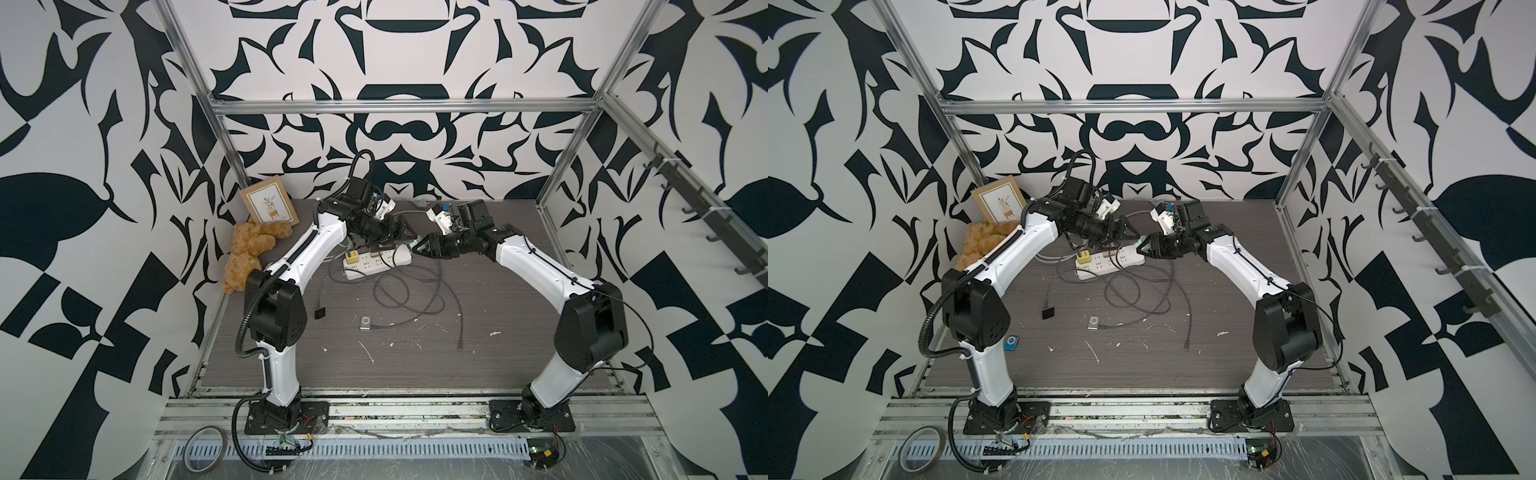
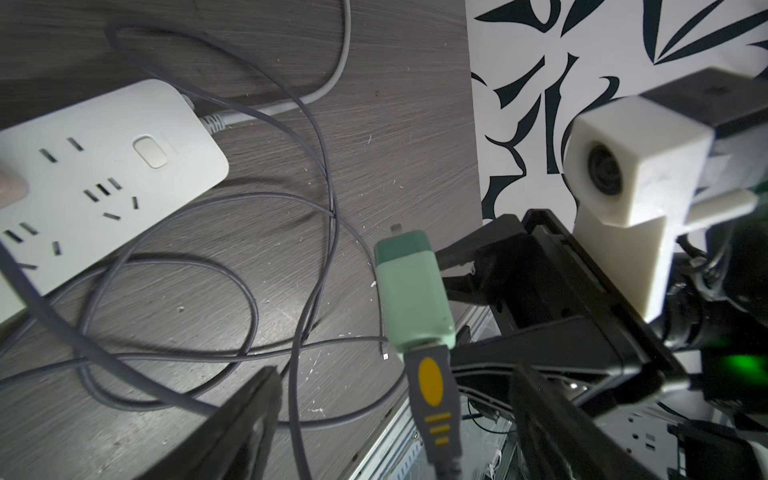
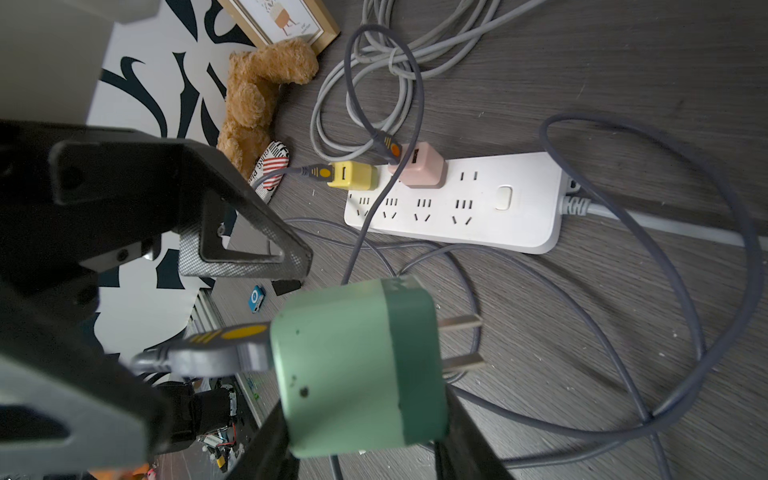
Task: Charge mp3
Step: Pick up the plug from the center of the board.
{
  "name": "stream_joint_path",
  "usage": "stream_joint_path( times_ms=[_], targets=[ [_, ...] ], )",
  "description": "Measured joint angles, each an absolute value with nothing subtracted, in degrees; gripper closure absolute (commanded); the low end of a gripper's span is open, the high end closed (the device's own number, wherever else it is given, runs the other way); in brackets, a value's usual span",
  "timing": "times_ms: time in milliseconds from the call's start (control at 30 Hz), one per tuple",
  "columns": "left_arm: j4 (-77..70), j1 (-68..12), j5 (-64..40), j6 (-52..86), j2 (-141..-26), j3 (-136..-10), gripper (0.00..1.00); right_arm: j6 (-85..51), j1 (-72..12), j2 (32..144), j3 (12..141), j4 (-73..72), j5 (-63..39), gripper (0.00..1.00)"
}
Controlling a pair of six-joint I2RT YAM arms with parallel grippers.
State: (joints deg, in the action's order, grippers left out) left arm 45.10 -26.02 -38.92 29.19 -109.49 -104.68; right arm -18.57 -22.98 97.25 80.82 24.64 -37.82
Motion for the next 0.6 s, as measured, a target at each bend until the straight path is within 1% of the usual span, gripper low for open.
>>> stream_joint_path(
  times_ms=[133,333,467,600],
  targets=[
    [45.3,-26.2,-41.3,32.8,-110.0,-104.7,0.26,-17.6,-24.1,98.1,80.9,25.1,-37.5,0.97],
    [45.7,-26.2,-42.7,35.8,-111.0,-104.4,0.40,-16.6,-25.1,99.9,81.5,25.6,-36.8,0.98],
    [46.3,-26.2,-43.0,36.9,-111.2,-103.5,0.47,-16.3,-25.3,100.3,81.8,25.7,-36.5,0.99],
    [46.7,-26.2,-43.5,37.4,-111.2,-102.7,0.51,-16.1,-25.5,100.4,82.0,26.2,-36.3,0.99]
  ],
)
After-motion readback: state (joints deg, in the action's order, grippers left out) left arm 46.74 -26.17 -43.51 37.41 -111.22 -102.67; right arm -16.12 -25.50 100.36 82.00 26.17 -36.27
